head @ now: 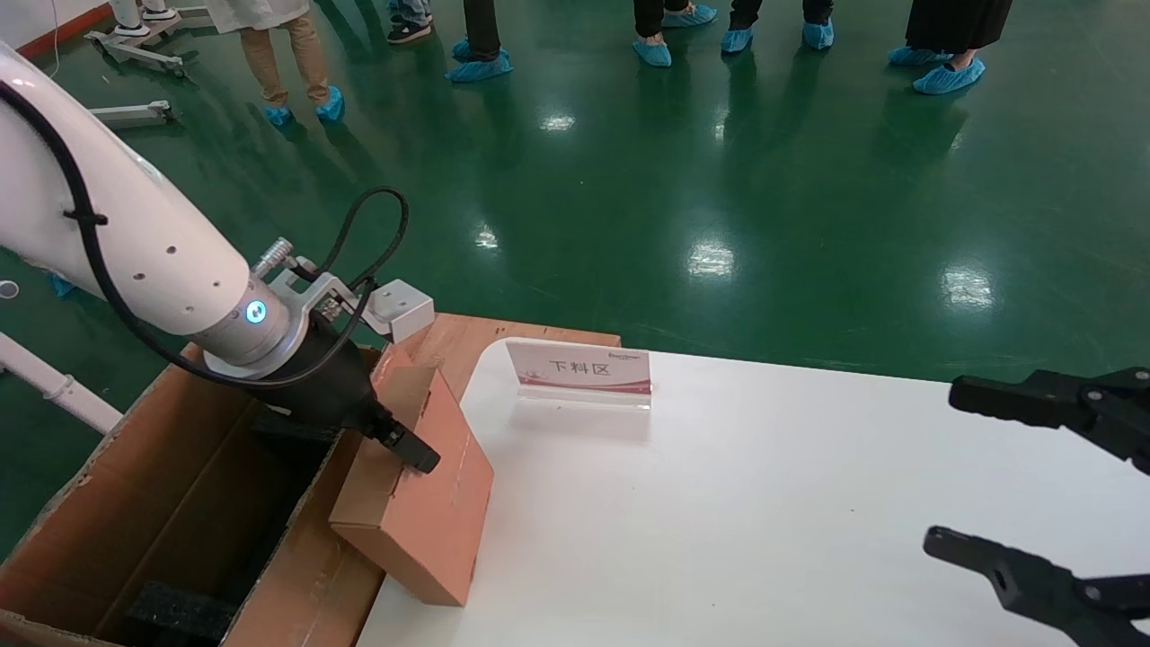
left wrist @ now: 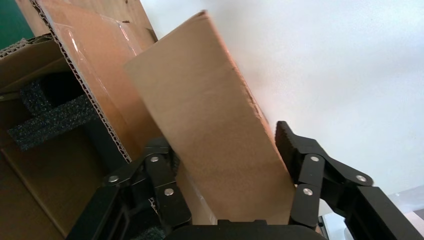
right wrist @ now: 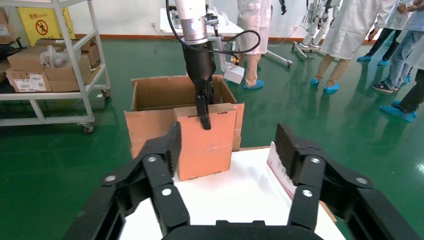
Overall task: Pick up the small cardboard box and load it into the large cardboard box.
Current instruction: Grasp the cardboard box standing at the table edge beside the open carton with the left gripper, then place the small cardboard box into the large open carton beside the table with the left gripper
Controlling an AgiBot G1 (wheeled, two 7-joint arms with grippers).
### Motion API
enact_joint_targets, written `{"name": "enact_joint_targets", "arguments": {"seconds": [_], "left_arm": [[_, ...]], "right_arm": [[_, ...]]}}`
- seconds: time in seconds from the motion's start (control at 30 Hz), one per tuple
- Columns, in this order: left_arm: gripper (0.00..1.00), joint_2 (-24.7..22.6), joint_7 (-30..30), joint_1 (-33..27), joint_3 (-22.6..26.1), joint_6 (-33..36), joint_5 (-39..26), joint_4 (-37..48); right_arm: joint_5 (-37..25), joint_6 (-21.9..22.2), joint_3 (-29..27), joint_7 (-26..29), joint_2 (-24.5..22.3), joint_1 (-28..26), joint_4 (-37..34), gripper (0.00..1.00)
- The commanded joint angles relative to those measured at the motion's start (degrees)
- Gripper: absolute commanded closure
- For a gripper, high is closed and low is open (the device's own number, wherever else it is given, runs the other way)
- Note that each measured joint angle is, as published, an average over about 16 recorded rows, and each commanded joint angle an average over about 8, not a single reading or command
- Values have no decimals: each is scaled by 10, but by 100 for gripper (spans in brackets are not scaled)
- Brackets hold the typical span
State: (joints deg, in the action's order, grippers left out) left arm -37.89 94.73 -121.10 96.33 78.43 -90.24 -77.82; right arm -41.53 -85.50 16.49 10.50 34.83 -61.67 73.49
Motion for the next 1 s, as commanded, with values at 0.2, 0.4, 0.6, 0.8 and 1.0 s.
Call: {"name": "enact_joint_targets", "arguments": {"seconds": [0.2,0.4,0.6,0.8,1.0], "left_arm": [[100,0,0,0,0,0,0,0],[100,0,0,0,0,1,0,0],[100,-3,-2,0,0,1,2,7],[100,0,-5,-14,-11,1,13,14],[100,7,-16,-60,-37,3,20,13]], "right_arm": [[0,0,0,0,0,0,0,100],[0,0,0,0,0,0,0,100],[0,0,0,0,0,0,0,100],[0,0,0,0,0,0,0,100],[0,0,0,0,0,0,0,100]]}}
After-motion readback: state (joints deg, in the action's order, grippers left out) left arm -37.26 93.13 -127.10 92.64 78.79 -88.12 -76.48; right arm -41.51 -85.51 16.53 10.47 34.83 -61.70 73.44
